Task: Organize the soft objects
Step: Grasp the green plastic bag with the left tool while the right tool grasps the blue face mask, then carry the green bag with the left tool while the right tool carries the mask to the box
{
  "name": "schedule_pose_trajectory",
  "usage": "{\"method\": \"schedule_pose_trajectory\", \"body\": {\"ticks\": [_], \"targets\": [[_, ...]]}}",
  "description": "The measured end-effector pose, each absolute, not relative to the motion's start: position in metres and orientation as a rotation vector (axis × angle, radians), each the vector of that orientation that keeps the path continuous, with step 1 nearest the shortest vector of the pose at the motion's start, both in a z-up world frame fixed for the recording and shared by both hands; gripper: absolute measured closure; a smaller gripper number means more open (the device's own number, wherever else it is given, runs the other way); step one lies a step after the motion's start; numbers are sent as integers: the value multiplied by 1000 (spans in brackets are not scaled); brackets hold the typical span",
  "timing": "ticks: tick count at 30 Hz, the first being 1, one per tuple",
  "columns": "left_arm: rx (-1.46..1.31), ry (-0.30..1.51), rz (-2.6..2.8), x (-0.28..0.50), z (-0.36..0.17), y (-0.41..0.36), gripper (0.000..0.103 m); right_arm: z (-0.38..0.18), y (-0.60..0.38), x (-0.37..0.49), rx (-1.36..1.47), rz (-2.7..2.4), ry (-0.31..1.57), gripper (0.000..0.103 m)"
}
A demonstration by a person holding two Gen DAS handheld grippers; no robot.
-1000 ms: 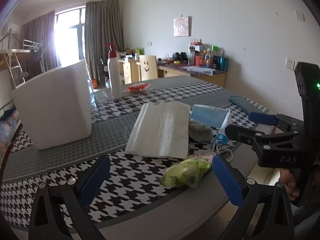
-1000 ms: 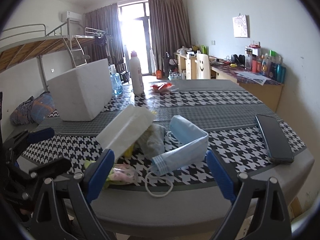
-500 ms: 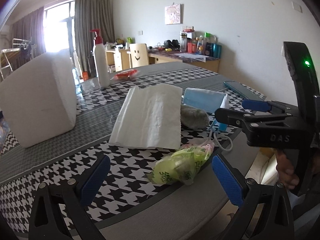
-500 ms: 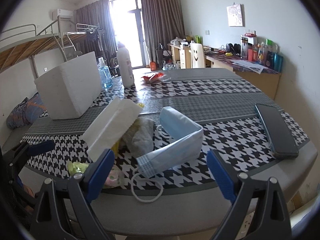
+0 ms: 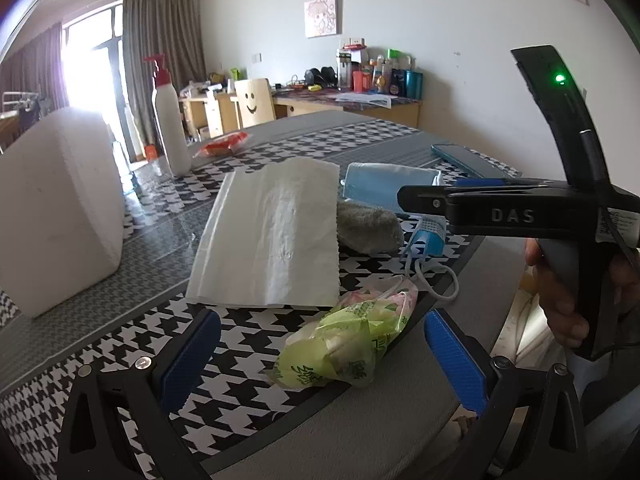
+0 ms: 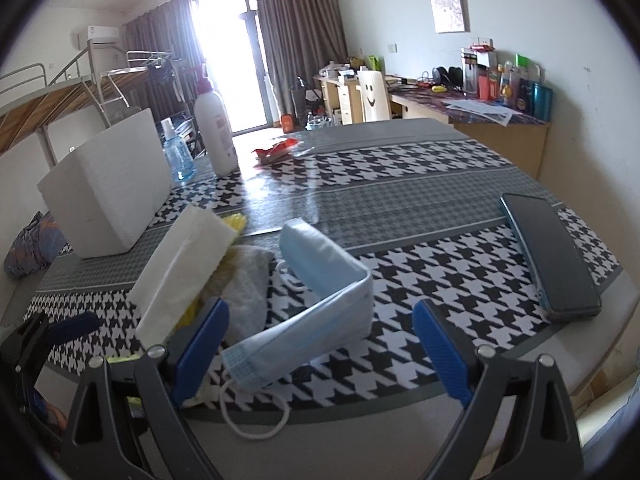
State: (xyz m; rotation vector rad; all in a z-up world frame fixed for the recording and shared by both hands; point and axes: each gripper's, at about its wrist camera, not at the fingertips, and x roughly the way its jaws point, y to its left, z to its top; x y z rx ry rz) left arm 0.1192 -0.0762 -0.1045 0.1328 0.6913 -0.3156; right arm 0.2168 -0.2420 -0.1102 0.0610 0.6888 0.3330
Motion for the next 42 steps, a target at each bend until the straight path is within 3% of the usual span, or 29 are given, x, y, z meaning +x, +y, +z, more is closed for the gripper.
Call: {"method": "schedule_pose_trajectory", "body": {"ticks": [7,12,18,21,23,28,42], "targets": [[147,721,-345,127,-109,-79,3,-121,-244,232,90,325,764,33],[163,743,-379,135,-113,-83,14,-126,-247,237,106,328,790,47],[171,756,-410,138,-115,-85,34,-128,-254,238,126,306,796,62],[183,769,-413,140,-119,-87,42,-128,-258,238,130,298,800,66],[193,775,-413,140,-121,-88,54,-127,-258,237,129,288,800,67],[194,774,-420,137,-122,-87,64,-124,-257,233,118,278,785,73],[163,711,-423,112,-101,-78,66,-101,-261,217,116,258,714,75]]}}
